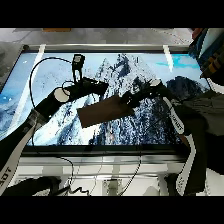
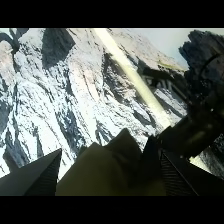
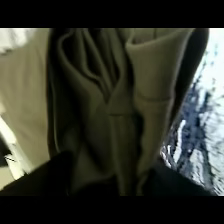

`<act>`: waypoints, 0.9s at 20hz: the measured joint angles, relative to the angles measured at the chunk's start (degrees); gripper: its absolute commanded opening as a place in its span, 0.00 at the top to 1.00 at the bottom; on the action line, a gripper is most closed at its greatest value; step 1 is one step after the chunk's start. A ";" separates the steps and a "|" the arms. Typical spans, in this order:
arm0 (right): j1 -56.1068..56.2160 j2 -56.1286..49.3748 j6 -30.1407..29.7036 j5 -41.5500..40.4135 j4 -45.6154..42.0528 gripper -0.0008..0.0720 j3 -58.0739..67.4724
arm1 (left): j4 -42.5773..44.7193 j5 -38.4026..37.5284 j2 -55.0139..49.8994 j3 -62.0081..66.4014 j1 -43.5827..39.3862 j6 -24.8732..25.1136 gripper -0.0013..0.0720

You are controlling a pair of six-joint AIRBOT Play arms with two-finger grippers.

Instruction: Fold the clothes and pants, and hang the long-sleeved shirts on hangers.

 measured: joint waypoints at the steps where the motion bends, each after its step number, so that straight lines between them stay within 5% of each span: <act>1: 1.05 0.00 -0.02 -0.39 -0.76 0.88 0.00 | 0.02 -0.04 0.00 0.00 0.13 0.00 0.32; 3: 2.93 0.00 -0.15 -1.36 -0.92 0.96 0.02 | 0.98 -0.44 0.24 0.00 0.63 0.00 0.86; 4: 3.67 0.02 -0.17 -1.53 -0.59 0.97 0.00 | 2.19 -0.98 0.52 0.00 1.16 -0.02 0.97; 11: 2.01 6.40 -2.38 0.09 10.54 0.97 -0.02 | 21.84 -12.59 6.78 0.00 9.51 0.00 0.97; 18: -13.16 23.65 -2.01 1.70 17.35 0.97 -0.02 | 34.73 -22.21 14.93 0.00 20.24 0.00 0.97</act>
